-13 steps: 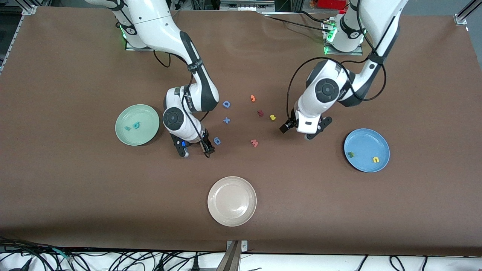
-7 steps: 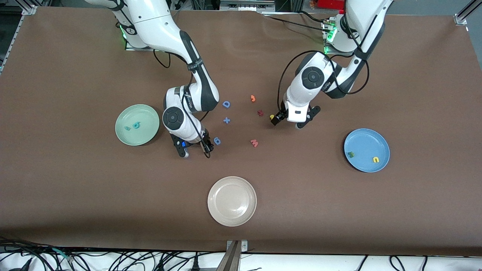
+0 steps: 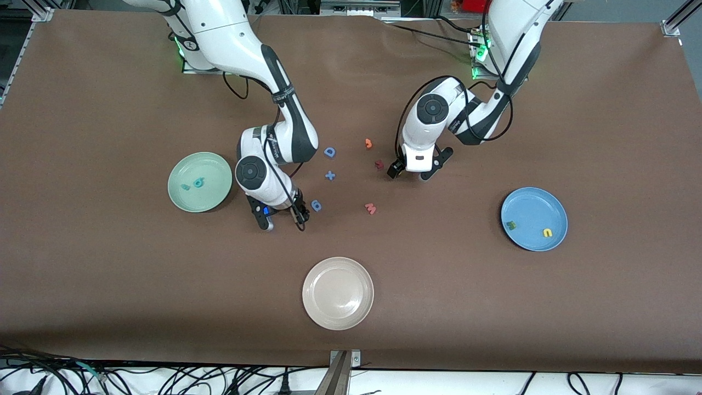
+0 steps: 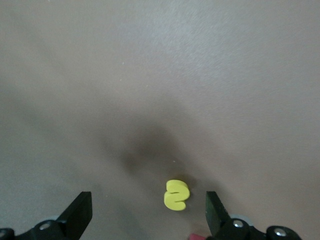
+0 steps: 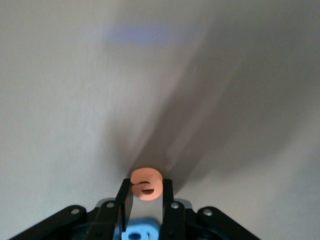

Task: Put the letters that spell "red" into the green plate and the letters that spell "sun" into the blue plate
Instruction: 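Grasp the yellow 'z' with the left gripper while the right gripper lifts the 'e'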

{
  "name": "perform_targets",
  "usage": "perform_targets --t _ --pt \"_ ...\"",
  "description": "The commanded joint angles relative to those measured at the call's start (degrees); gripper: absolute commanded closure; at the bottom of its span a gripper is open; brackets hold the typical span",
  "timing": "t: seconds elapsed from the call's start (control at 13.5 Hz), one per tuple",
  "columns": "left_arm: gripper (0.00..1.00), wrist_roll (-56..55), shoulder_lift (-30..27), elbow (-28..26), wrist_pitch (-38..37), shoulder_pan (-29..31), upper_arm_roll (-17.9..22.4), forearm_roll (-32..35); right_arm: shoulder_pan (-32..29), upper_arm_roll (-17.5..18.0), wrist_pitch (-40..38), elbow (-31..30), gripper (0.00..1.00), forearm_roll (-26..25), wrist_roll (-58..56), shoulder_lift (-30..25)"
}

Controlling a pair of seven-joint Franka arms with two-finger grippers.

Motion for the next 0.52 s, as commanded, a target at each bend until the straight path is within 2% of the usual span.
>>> perform_targets --t 0.0,0.22,0.45 --pt "0.00 -1.93 1.44 0.81 0.52 -1.30 0.47 2.04 0.28 -4.26 -7.98 1.86 0.98 -2.88 -2.51 -1.58" --pt "0.00 -1.58 1.88 0.90 0.52 -1.57 0.47 2.22 0.19 -10.40 -18.34 1.87 0.98 -2.89 -12.24 -3.60" --pt "0.00 -1.58 3.20 3.62 0.17 -1.57 0.47 4.24 0.01 -19.19 -30.74 0.74 0.97 -2.80 -28.57 -3.52"
